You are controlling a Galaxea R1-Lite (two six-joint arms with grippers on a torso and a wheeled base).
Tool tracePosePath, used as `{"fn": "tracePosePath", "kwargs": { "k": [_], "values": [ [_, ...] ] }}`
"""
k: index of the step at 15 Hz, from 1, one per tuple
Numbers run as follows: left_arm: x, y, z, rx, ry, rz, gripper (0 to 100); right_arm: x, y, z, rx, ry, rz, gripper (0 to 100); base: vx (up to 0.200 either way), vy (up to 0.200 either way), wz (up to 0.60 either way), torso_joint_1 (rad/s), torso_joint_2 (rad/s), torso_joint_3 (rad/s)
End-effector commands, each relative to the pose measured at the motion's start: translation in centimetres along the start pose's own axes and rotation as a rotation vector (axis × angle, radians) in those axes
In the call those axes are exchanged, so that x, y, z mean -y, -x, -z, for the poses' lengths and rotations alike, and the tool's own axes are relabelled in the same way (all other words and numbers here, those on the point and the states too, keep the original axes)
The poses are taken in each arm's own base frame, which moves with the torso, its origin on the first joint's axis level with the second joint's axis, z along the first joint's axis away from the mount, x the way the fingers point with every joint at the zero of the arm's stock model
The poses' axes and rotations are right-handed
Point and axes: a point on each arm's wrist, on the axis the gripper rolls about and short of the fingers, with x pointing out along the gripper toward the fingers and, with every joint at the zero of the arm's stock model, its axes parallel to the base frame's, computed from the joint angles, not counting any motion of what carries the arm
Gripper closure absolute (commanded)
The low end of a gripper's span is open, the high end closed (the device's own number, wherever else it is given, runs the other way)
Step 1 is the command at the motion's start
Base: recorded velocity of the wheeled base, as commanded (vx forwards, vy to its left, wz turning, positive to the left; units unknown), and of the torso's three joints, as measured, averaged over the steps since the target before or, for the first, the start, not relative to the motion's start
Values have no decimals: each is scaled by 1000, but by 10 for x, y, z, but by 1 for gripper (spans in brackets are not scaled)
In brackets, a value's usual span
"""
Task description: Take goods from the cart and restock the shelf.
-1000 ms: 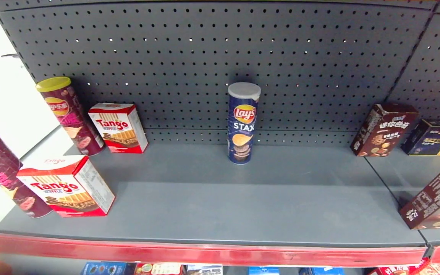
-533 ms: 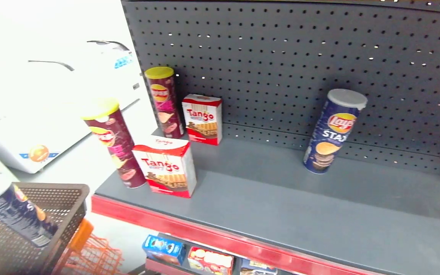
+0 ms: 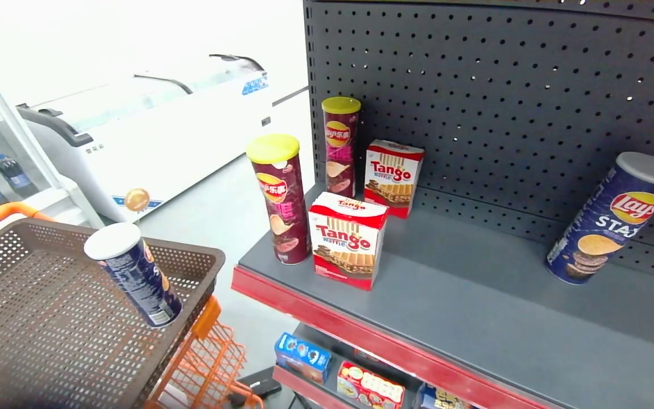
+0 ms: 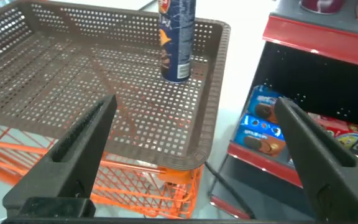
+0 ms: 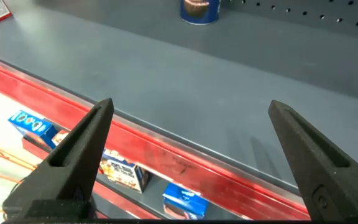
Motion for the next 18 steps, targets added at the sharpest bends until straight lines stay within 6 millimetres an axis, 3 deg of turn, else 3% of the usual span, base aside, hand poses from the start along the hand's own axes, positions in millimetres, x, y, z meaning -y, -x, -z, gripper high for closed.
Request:
{"fn": "tracePosePath", "kwargs": {
  "k": [1,3,4,5,6,7,8,12,14,16,18],
  "values": [
    [0,0,0,0,-3,4,0,0,0,0,-2,0,-2,0,0,0,0,0,0,0],
    [0,0,0,0,-1,8,0,0,0,0,-2,0,0,0,0,0,0,0,0,0],
    [-1,5,-24,68,-16,-45,0,0,0,0,-2,0,0,0,0,0,0,0,0,0],
    [-1,1,-44,9,-39,-59,0,0,0,0,-2,0,0,0,0,0,0,0,0,0],
    [0,-8,-60,-61,-49,-85,0,0,0,0,-2,0,-2,0,0,0,0,0,0,0],
    [1,-18,-92,-81,-53,-95,0,0,0,0,-2,0,0,0,0,0,0,0,0,0],
    [2,-33,-101,-140,-60,-91,0,0,0,0,-2,0,0,0,0,0,0,0,0,0],
    [1,-72,-100,-325,-62,-156,0,0,0,0,-2,0,0,0,0,0,0,0,0,0],
    [-9,-116,-90,-431,-41,-264,0,0,0,0,-2,0,0,0,0,0,0,0,0,0],
    [-13,-150,-81,-445,-34,-243,0,0,0,0,-2,0,-2,0,0,0,0,0,0,0],
    [-16,-170,-74,-462,-9,-178,0,0,0,0,-2,0,0,0,0,0,0,0,0,0]
  ]
}}
